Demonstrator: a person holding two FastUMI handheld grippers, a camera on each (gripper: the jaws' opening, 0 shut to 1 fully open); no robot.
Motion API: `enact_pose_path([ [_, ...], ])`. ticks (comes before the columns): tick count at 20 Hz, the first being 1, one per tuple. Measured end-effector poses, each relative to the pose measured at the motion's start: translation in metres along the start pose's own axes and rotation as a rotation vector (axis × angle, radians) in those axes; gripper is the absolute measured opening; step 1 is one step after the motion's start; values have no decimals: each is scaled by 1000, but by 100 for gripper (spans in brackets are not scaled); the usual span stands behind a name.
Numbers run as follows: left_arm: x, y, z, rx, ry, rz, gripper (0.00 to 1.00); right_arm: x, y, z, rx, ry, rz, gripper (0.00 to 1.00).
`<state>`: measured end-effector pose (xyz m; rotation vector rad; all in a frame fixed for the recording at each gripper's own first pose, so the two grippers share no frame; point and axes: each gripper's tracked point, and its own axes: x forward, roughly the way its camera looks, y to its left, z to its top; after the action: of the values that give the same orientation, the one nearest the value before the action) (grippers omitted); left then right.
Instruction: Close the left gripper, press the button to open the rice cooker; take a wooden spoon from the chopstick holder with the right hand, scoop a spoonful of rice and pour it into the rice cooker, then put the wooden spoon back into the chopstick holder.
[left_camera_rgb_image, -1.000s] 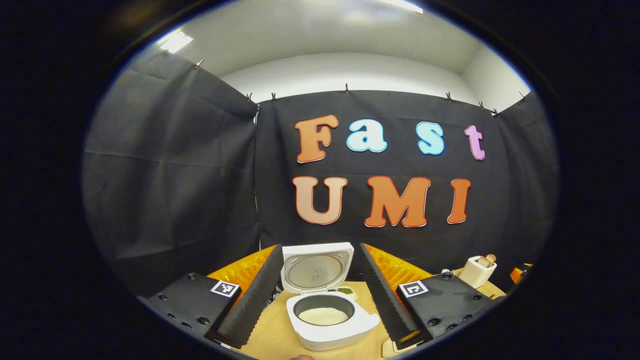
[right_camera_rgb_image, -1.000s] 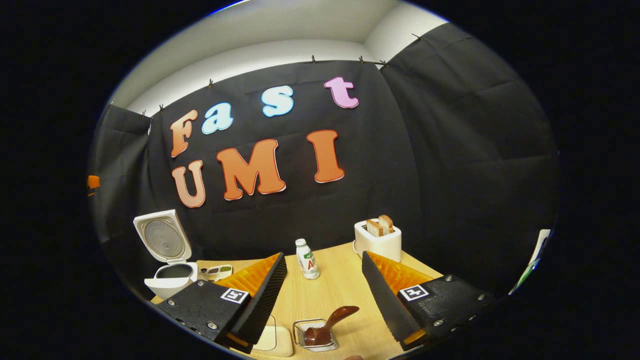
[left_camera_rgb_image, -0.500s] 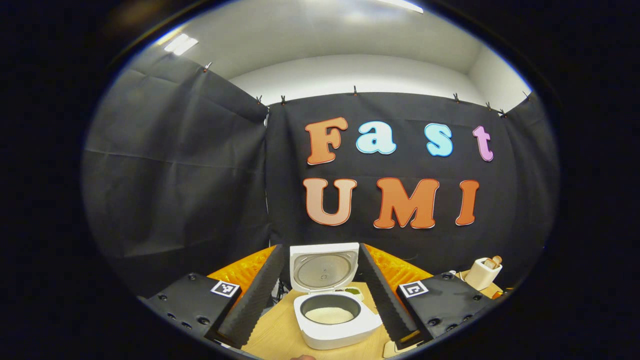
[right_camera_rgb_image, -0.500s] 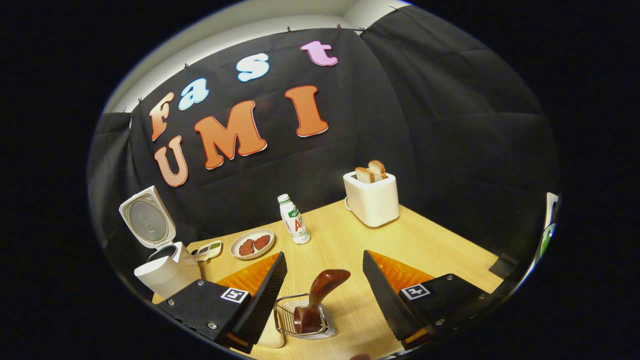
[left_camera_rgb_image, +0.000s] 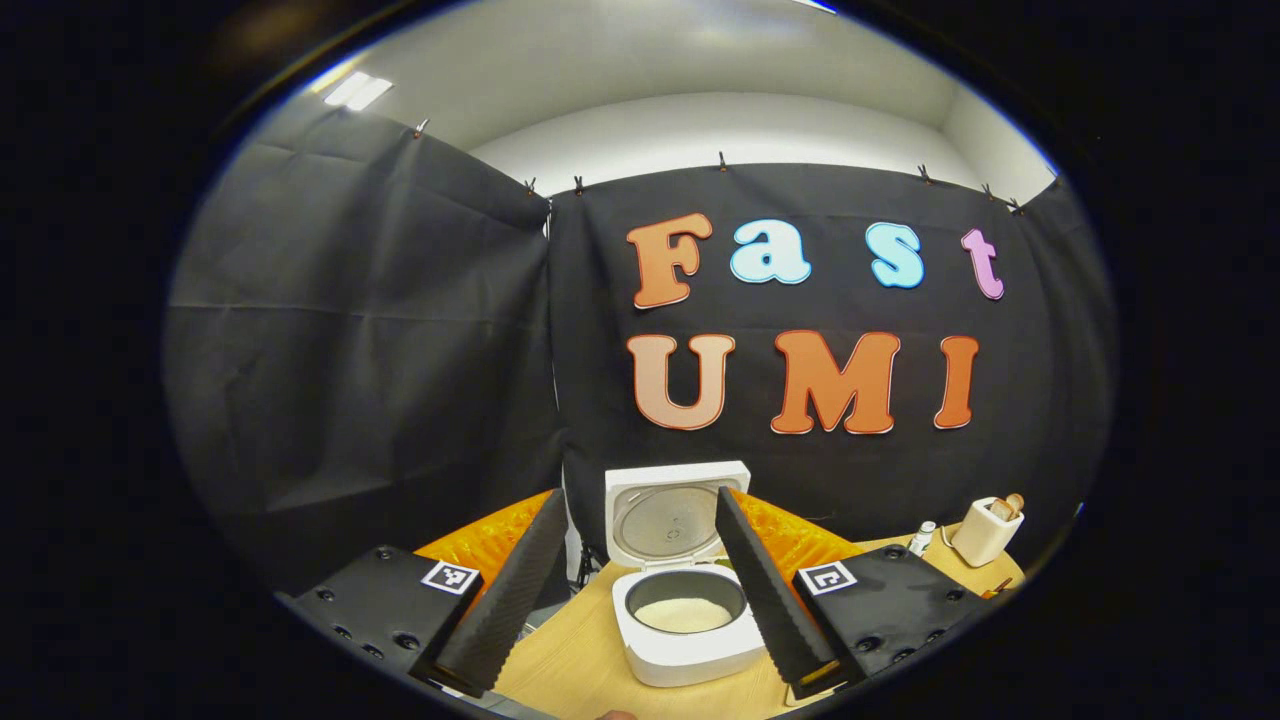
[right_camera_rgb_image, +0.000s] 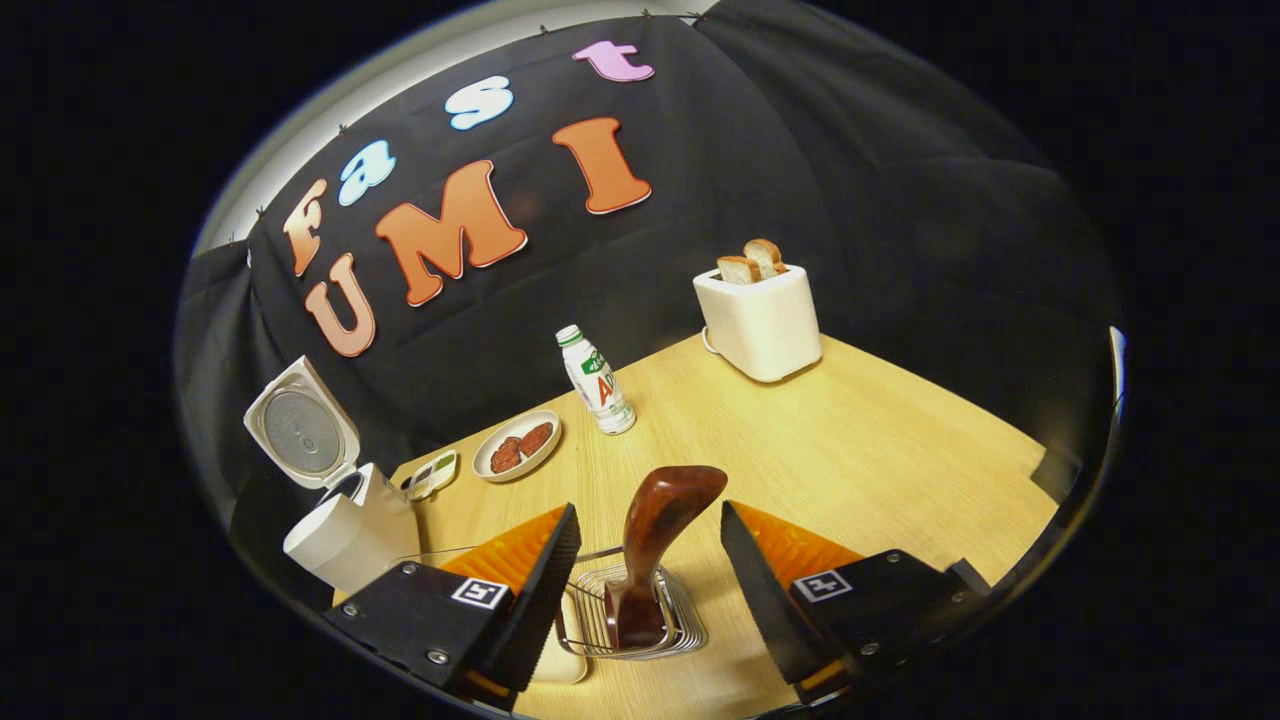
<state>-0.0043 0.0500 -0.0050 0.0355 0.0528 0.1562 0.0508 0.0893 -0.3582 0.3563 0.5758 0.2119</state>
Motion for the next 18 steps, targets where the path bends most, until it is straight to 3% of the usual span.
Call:
enact_pose_path([
  [3, -1, 13, -4, 29, 10, 30, 99, 7, -6, 1, 29, 7, -31, 70],
  [6, -4, 19, -9, 24, 22, 45, 100, 5, 1, -1, 77, 28, -5, 40],
  [7, -4, 21, -10, 18, 25, 48, 100, 7, 1, 0, 96, 33, -22, 38],
  [8, -5, 23, -12, 12, 28, 50, 100, 12, 2, -1, 92, 42, -32, 23],
  [11, -6, 26, -15, -1, 33, 51, 100, 10, 11, 0, 40, 30, -29, 17],
  [14, -7, 31, -14, -3, 27, 53, 100, 10, 17, 2, 7, 24, -51, 4],
  [18, -6, 37, -12, -4, 23, 48, 100, 0, 29, 12, -61, -4, -62, 1],
])
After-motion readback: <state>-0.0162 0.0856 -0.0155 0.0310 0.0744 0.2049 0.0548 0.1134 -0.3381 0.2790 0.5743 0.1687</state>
